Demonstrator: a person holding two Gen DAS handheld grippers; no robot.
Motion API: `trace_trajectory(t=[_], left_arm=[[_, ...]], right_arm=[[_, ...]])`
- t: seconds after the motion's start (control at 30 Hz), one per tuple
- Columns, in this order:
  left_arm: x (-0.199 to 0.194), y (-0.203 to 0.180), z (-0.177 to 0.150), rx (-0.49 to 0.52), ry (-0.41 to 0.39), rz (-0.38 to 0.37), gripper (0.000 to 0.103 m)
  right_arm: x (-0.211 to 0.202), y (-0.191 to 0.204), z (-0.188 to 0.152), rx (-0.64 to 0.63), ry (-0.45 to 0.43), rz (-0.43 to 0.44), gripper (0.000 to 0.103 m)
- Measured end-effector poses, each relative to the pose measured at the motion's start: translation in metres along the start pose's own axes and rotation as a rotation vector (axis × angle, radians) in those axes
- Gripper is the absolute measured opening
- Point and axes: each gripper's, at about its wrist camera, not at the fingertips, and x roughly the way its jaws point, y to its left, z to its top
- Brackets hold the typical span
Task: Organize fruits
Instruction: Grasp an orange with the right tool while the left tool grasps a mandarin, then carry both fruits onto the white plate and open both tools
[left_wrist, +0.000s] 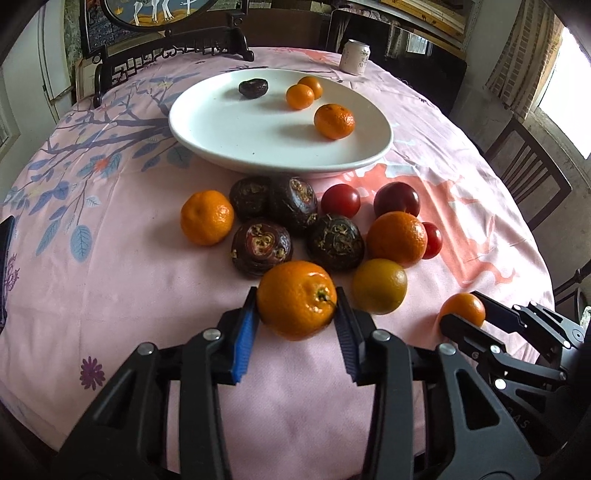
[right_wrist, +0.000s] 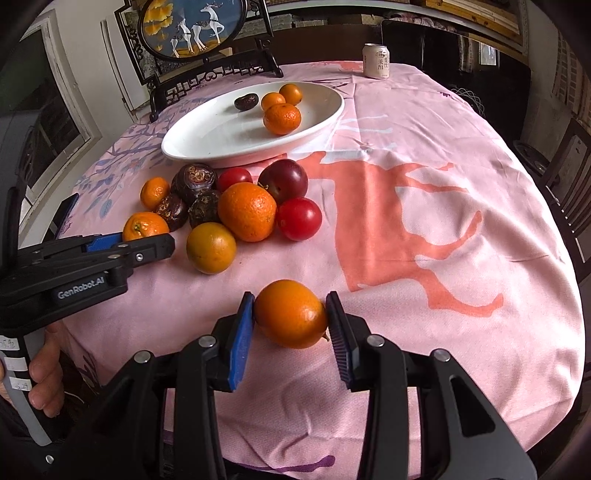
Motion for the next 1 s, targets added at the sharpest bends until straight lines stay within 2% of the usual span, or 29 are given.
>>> trace_trajectory(t=[0.2,0.37,0.53,0.67,0.77,0.87,1.0], left_arm=[[-0.026,0.013,-0.003,-0.017,-0.040,-0.005,0.040],[-0.042,0.025,0.001,-0.034,-0.077,0.007,0.040],[-0.050,0.034,0.017,-0.044,-0.087,0.005,0.040],[-0.048,0.043,0.044,-0.047,-0.092,0.036,0.040],[-0.042,0.051,0.081,-0.048,-0.084,0.045,0.040],[-0.030,0.057,0.131,-0.054,-0.077,0.056,0.040],[0.008,0.057,0.186,-0.063,-0.050,0.090,0.040]], right_arm=[[0.003,0.006,-0.002,-0.020,0.023,-0.034,0.039],[-0.008,0.012,-0.003,-0.014,-0.019,-0.022,0.039],[-0.015,0.020,0.011,-0.034,-0.045,-0.014,0.039],[-0.011,0.023,0.027,-0.043,-0.039,0.015,0.039],[-0.013,0.023,0.060,-0.072,-0.060,0.038,0.039],[-0.008,0.023,0.112,-0.105,-0.099,0.018,0.039],[0.029,0.023,0.180,-0.131,-0.095,-0.031,0.039]])
